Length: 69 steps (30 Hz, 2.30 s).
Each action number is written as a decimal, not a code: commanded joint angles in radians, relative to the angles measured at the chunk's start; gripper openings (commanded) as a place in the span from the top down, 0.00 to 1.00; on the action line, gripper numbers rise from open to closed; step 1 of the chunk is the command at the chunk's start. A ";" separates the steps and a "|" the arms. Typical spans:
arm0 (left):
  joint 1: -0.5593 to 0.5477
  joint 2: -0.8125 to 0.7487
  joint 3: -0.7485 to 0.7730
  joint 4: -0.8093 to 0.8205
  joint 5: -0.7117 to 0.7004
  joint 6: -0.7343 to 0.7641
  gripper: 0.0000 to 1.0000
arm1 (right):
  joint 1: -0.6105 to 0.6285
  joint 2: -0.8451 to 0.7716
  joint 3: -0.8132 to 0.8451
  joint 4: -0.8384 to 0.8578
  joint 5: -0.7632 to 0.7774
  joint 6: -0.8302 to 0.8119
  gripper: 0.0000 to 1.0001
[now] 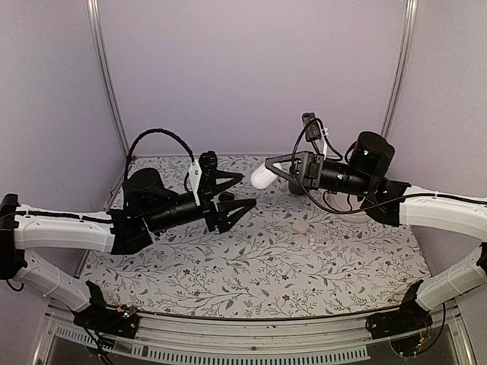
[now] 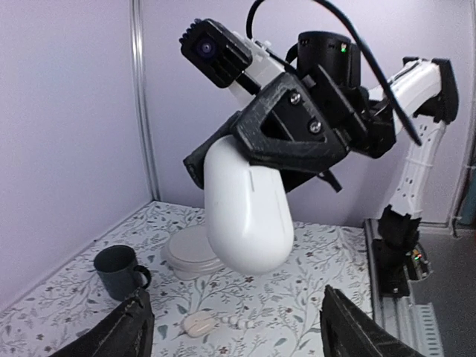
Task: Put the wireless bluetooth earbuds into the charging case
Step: Pass from the right arm to the left
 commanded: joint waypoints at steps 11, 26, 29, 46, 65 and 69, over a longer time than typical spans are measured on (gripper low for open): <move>-0.121 0.189 -0.061 0.464 -0.535 0.968 0.33 | -0.103 -0.020 0.181 -0.568 0.116 0.530 0.98; -0.164 0.422 -0.027 0.798 -0.561 1.438 0.41 | -0.115 0.059 0.252 -0.686 -0.006 0.768 0.98; -0.165 0.446 -0.010 0.807 -0.564 1.445 0.41 | -0.115 0.066 0.264 -0.696 -0.012 0.763 0.98; -0.158 0.462 0.066 0.694 -0.508 1.303 0.53 | -0.101 0.077 0.264 -0.659 -0.057 0.741 0.98; -0.144 0.474 0.088 0.752 -0.422 1.266 0.66 | -0.080 0.041 0.271 -0.643 -0.103 0.680 0.98; -0.140 0.468 0.084 0.749 -0.418 1.264 0.67 | -0.080 0.031 0.271 -0.651 -0.104 0.673 0.98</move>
